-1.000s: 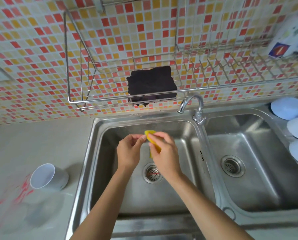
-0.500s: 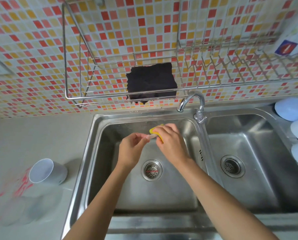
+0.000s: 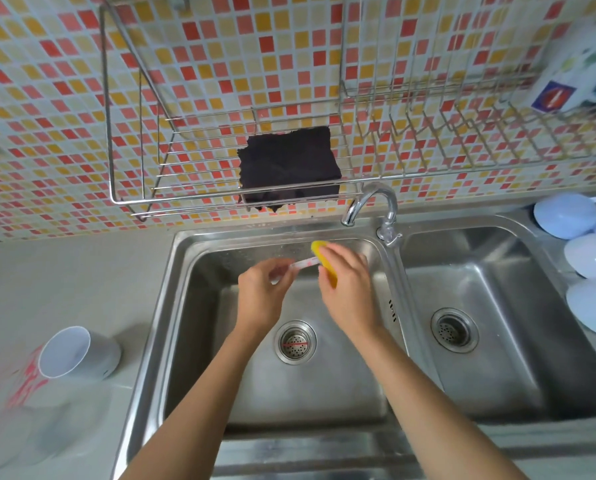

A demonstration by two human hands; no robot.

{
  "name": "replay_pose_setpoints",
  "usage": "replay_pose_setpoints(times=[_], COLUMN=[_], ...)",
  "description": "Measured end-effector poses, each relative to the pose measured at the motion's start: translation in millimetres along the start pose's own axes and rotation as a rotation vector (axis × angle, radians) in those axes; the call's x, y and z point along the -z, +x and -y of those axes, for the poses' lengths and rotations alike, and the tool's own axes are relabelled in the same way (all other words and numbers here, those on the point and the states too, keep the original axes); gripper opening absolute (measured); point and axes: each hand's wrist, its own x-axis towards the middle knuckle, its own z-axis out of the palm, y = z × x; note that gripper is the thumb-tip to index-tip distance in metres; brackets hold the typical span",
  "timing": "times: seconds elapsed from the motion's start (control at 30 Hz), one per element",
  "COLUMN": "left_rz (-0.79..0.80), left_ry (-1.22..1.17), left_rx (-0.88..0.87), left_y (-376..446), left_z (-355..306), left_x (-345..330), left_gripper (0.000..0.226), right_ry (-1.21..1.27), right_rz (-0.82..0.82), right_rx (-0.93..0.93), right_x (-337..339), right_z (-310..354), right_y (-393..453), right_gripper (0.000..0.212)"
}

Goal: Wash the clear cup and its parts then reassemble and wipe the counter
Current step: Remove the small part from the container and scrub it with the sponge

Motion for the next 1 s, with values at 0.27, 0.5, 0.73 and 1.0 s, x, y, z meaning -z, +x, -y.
replay_pose_setpoints(times=[0.27,0.5,0.73,1.0], left_rz=[0.024,0.016,0.02,0.008], left_ry=[-0.181,-0.369,-0.489,-0.453], left_rx=[0.203,0.296,0.393,0.42], left_y=[-1,-2,-1,0], left_z=[1,-4,-1,4], left_x=[-7,-13,-12,-11], left_gripper=[0.013,0.01,0.026,0.034], right_ry=[0.034,0.057,0.073,0.064], right_rz=[-0.004,-0.042,-0.041,-0.026], right_rx=[-0.02,-0.005,-0.027,0.037], right_x=[-9,-11,-14,-14], right_z=[0,11,11,19], right_y=[-18,-18,-31,-30], right_gripper=[0.043,0.041,0.042,0.039])
